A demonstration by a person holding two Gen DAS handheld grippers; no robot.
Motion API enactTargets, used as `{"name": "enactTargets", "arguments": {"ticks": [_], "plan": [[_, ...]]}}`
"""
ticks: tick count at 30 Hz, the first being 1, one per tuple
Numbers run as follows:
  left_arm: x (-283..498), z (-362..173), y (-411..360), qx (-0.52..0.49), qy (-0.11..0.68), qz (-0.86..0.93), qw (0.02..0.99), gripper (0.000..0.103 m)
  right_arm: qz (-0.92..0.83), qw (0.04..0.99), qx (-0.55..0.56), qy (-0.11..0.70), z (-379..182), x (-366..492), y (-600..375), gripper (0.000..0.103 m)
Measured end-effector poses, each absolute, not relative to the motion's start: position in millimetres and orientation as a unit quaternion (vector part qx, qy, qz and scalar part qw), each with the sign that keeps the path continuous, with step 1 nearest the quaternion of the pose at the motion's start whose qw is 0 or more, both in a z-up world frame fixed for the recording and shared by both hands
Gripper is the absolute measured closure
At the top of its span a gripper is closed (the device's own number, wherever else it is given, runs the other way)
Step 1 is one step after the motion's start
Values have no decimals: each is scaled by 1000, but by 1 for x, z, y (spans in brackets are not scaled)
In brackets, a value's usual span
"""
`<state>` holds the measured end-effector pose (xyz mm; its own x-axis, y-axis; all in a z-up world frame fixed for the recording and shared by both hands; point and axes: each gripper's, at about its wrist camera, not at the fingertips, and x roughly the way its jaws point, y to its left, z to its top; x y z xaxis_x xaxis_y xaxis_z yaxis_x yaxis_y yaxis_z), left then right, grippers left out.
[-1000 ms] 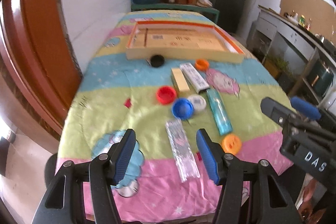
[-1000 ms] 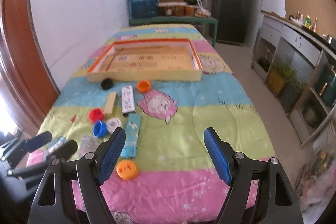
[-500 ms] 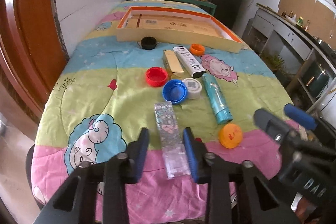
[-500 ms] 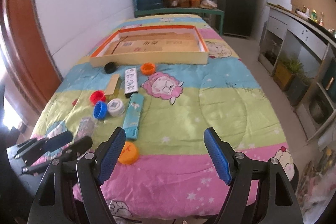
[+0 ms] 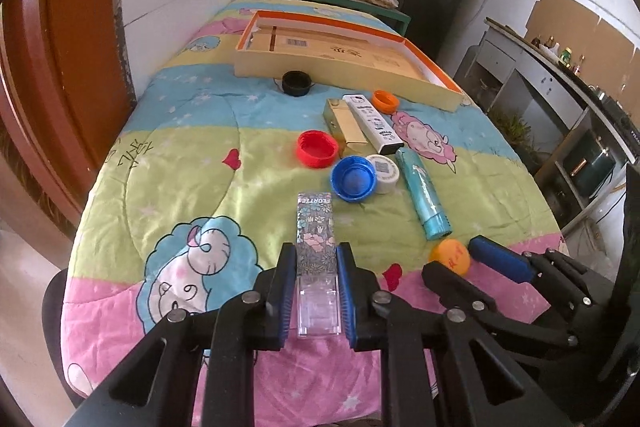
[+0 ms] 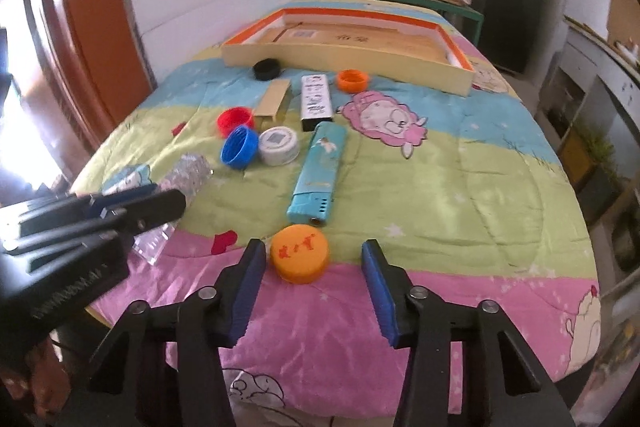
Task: Organize rigid objects
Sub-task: 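Grasp the clear plastic case with the left tool while the right tool grasps the orange cap, then carry the clear case and orange cap into the GOLDENLEAF tray with both tools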
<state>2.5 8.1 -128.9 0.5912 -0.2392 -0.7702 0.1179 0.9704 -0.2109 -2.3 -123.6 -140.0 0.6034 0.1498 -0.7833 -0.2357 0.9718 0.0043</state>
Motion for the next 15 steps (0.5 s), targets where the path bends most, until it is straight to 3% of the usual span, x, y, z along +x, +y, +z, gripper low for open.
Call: {"name": "enactTargets", "arguments": {"ticks": [3,15], "plan": [[3,-128,11,-73,439,-102,889,82,109,894,-49,431,-139,-2,-125,72],[0,-105,8,-70,413,-112,901,82,115,907,-22,405,-114,-8,-137,72]]}}
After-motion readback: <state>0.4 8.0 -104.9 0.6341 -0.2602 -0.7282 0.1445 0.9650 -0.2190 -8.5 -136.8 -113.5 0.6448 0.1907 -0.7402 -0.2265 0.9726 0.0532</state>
